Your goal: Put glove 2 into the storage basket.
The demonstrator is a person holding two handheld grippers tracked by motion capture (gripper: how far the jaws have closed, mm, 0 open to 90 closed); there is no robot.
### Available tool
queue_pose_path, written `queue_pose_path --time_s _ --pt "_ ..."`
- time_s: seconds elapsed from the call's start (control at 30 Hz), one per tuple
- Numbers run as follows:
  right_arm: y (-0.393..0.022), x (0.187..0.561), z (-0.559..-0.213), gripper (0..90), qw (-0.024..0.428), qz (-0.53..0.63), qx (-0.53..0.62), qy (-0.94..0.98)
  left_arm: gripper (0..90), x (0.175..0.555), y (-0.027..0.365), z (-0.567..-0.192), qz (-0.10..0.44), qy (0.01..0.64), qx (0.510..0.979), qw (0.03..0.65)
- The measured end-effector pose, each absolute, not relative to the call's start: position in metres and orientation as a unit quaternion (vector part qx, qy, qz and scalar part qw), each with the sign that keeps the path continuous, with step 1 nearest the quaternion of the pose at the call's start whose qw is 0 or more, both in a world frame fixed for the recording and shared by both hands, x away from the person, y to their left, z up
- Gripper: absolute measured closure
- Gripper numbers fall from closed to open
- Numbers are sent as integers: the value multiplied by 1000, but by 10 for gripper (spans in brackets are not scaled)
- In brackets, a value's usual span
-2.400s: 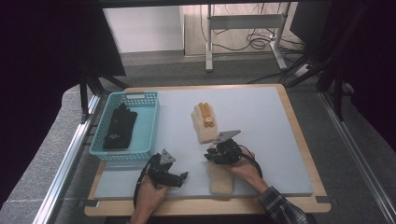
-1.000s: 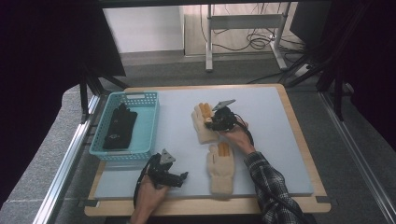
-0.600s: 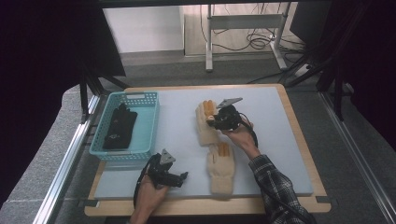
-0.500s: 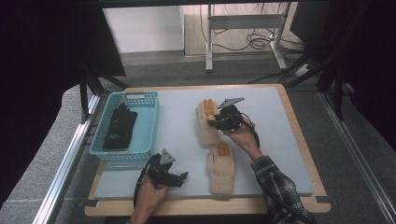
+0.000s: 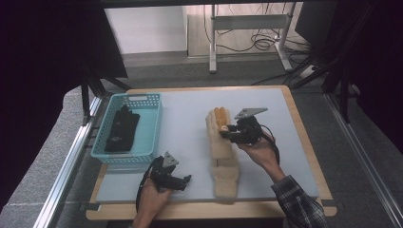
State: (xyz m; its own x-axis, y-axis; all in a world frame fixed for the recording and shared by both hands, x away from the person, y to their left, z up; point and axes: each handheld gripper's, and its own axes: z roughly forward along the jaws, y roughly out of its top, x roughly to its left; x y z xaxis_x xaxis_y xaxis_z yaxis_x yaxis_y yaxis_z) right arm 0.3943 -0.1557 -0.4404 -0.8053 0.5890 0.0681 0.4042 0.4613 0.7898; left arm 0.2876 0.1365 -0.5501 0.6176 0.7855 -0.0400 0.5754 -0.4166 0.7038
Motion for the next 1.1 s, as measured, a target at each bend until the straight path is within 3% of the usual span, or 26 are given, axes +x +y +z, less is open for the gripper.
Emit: queue_pose_path --time_s 0.57,0.9,1.1 --pt "-174 302 -460 615 84 418 336 840 35 288 137 -550 150 412 828 350" --pt "-172 299 -496 575 85 402 359 838 35 288 136 -550 150 412 827 351" --pt "-187 298 -486 506 92 431 351 826 38 287 137 -550 150 412 827 351"
